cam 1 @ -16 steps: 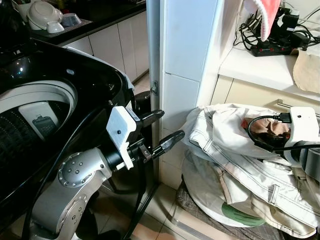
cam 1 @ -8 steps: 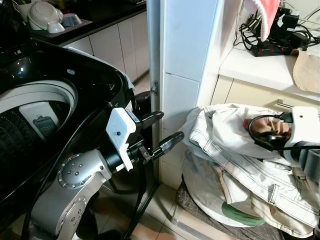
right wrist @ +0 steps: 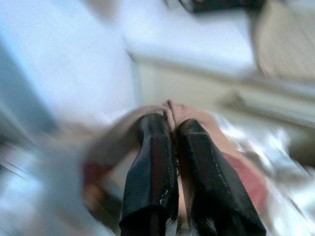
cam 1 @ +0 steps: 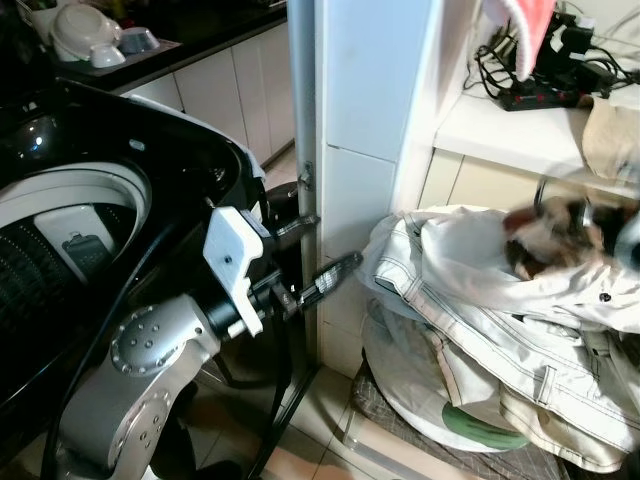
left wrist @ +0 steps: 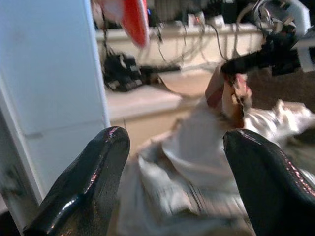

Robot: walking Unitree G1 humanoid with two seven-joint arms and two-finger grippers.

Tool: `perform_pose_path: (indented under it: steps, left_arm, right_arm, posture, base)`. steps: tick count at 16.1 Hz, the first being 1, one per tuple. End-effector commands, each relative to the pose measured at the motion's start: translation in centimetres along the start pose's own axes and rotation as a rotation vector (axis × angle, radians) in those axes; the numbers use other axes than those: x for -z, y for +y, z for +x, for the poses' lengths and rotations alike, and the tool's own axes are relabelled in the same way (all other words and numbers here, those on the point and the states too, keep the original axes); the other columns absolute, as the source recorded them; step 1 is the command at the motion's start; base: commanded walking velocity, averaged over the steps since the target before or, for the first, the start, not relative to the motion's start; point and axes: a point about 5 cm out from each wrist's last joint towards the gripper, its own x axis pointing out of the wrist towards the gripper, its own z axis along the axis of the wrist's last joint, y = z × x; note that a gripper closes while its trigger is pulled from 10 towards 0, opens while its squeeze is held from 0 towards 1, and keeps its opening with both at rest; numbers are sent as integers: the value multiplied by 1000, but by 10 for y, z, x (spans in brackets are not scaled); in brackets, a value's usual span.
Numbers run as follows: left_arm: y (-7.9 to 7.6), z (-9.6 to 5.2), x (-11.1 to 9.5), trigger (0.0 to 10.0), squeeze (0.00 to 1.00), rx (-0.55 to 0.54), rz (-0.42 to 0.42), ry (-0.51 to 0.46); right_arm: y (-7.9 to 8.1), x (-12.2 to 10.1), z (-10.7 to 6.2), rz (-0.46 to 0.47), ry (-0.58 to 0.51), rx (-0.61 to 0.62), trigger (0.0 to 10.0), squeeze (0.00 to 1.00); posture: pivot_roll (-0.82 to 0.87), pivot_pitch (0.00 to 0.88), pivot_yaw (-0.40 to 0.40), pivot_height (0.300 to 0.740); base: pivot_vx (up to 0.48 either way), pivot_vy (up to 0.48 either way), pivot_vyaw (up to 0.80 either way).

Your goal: Clothes washing

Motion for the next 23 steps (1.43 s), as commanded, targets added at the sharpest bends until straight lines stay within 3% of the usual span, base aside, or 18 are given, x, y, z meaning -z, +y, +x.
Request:
perform_pose_path:
  steps: [1,3,4,5,6,7,8,12,14,15,16,17,19,20,22,23]
  left_arm:
    - [13,5,-16,10000,0,-96,63,-85]
    - [31,11,-30,10000,0,-232,86,-171]
    - [48,16,-49,10000,24,-347,50,-276]
    - [49,16,-52,10000,24,-348,42,-290]
    - [49,20,-65,10000,1000,-317,27,-355]
    - [46,23,-75,10000,1000,-283,9,-406]
    - [39,27,-79,10000,1000,-220,-40,-437]
    - [4,32,-59,10000,1000,7,-216,-362]
    - [0,32,-56,10000,1000,40,-254,-358]
    - [5,36,-47,10000,1000,-17,-148,-292]
    - [5,36,-47,10000,1000,-17,-148,-292]
    - [12,41,-40,10000,1000,-95,-76,-252]
    - [14,49,-44,10000,1000,-134,-88,-302]
    - [11,50,-46,10000,749,-111,-101,-321]
    - [5,51,-46,10000,63,-67,-96,-337]
    - [2,51,-46,10000,35,-45,-97,-346]
  right_arm:
    - [13,-19,-4,28,-71,-130,0,0]
    - [34,-33,0,74,-113,-265,0,0]
    - [69,-45,9,145,-141,-445,0,0]
    - [75,-46,10,155,-144,-472,0,0]
    - [106,-54,14,210,-164,-624,0,0]
    - [129,-63,15,281,-185,-744,0,0]
    - [138,-69,16,335,-201,-806,0,0]
    - [161,-79,16,474,-180,-992,0,0]
    - [166,-81,14,510,-173,-1042,0,0]
    - [171,-82,11,557,-150,-1114,0,0]
    - [171,-82,11,557,-150,-1114,0,0]
    - [177,-81,7,588,-114,-1198,0,0]
    - [183,-70,3,572,-65,-1259,0,0]
    - [184,-67,2,569,-57,-1260,0,0]
    - [185,-61,1,578,-48,-1266,0,0]
    - [186,-58,0,576,-45,-1270,0,0]
  posture:
    - [-90,16,38,740]
    - [-91,11,38,740]
    - [-87,6,31,740]
    - [-85,5,29,740]
    - [-67,0,11,740]
    - [-55,0,-2,740]
    - [-48,0,-10,740]
    - [-38,0,-23,740]
    - [-35,0,-28,740]
    - [-35,0,-30,740]
    - [-35,0,-30,740]
    - [-35,0,-29,740]
    - [-39,0,-24,740]
    - [-41,0,-21,740]
    - [-45,0,-15,740]
    - [-46,0,-10,740]
  base:
    - [0,0,0]
    - [0,0,0]
    - [0,0,0]
    - [0,0,0]
    - [0,0,0]
    - [0,0,0]
    - [0,0,0]
    - [0,0,0]
    - [0,0,0]
    - [0,0,0]
    - [0,0,0]
    - [0,0,0]
    - [0,0,0]
    - [0,0,0]
    - [0,0,0]
    - [0,0,0]
